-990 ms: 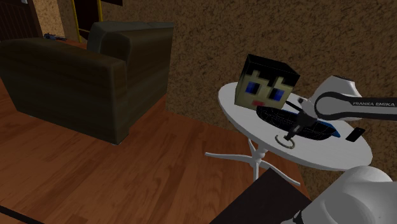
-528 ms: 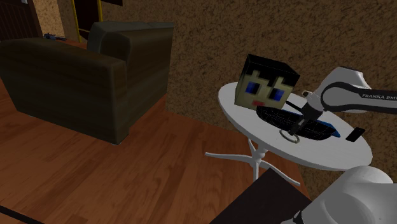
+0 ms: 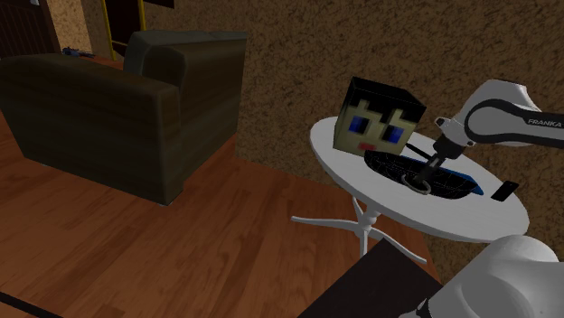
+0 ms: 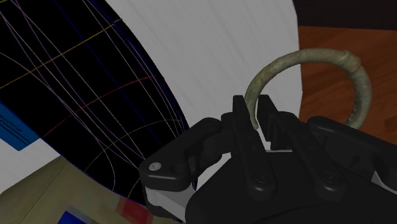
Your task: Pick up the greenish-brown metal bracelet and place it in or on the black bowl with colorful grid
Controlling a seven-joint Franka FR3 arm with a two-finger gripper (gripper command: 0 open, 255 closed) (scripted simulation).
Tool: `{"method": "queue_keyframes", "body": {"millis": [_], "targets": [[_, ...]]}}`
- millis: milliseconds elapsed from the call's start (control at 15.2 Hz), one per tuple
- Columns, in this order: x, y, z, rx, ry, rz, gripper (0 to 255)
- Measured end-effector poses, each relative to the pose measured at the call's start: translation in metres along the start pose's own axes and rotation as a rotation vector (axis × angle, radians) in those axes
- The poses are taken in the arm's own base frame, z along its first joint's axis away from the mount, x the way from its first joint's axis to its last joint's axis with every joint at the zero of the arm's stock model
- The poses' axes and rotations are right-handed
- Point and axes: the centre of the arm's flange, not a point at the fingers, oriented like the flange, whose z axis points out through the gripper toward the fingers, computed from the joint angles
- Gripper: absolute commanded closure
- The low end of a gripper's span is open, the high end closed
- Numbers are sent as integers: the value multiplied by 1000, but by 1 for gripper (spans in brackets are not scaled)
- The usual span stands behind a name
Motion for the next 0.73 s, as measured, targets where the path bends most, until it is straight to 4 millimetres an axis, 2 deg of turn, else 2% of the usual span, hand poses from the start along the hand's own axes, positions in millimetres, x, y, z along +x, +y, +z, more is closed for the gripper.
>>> {"method": "queue_keyframes", "body": {"millis": [594,726], "targets": [[4,3,-51,0,0,0,255],[6,9,-54,0,0,0,255]]}}
